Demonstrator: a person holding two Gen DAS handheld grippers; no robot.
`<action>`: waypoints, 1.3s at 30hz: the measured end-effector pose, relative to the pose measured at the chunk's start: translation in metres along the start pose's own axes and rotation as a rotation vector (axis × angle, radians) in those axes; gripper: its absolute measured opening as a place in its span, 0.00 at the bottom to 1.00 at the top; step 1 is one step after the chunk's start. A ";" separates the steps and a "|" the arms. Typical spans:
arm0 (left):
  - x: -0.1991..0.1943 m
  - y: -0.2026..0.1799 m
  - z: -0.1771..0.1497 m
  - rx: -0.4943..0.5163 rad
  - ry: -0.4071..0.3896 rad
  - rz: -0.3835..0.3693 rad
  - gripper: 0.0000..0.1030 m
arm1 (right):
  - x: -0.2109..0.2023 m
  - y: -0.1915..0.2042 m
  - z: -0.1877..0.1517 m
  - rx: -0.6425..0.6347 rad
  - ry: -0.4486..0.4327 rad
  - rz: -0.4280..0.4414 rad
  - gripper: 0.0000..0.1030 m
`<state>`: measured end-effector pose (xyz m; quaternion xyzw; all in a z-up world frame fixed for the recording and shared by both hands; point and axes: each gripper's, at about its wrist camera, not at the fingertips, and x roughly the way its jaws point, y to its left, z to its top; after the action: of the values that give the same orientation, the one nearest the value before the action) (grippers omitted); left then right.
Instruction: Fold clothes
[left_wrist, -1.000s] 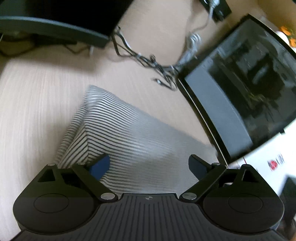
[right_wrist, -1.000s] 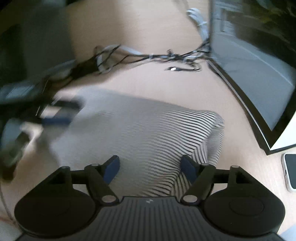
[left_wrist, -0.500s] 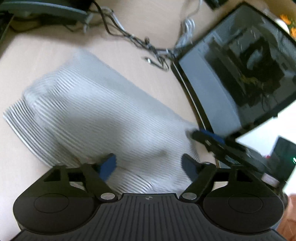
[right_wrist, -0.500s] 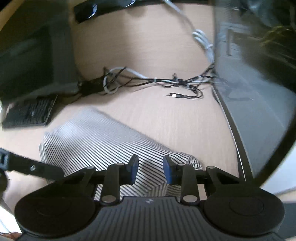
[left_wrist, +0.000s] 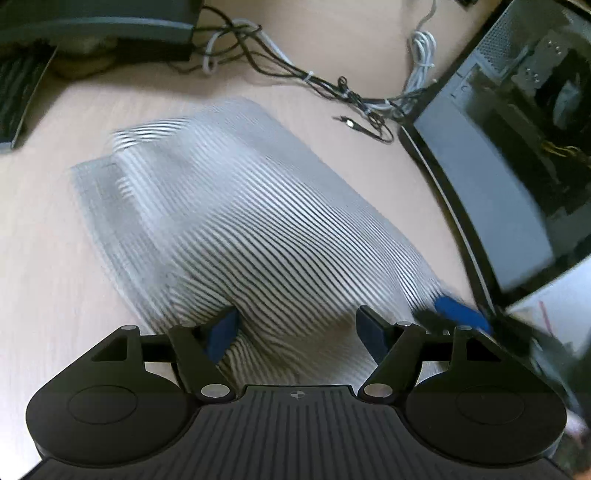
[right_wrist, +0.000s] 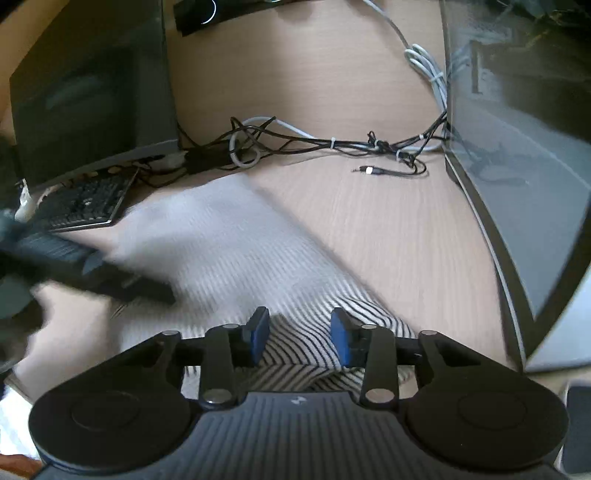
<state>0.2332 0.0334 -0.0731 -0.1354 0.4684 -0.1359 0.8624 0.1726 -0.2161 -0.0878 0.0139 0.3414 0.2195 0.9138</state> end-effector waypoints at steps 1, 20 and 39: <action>0.003 0.002 0.005 0.008 -0.011 0.023 0.73 | -0.003 0.007 -0.004 -0.003 0.004 0.022 0.46; -0.041 -0.022 -0.054 0.408 -0.046 0.107 0.83 | 0.000 0.048 0.004 -0.253 0.044 0.055 0.41; -0.070 0.001 -0.049 0.256 -0.101 0.218 0.96 | -0.033 0.048 -0.003 -0.584 0.065 0.270 0.69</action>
<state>0.1550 0.0543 -0.0453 0.0206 0.4151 -0.0933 0.9048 0.1300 -0.1871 -0.0607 -0.2107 0.2879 0.4278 0.8305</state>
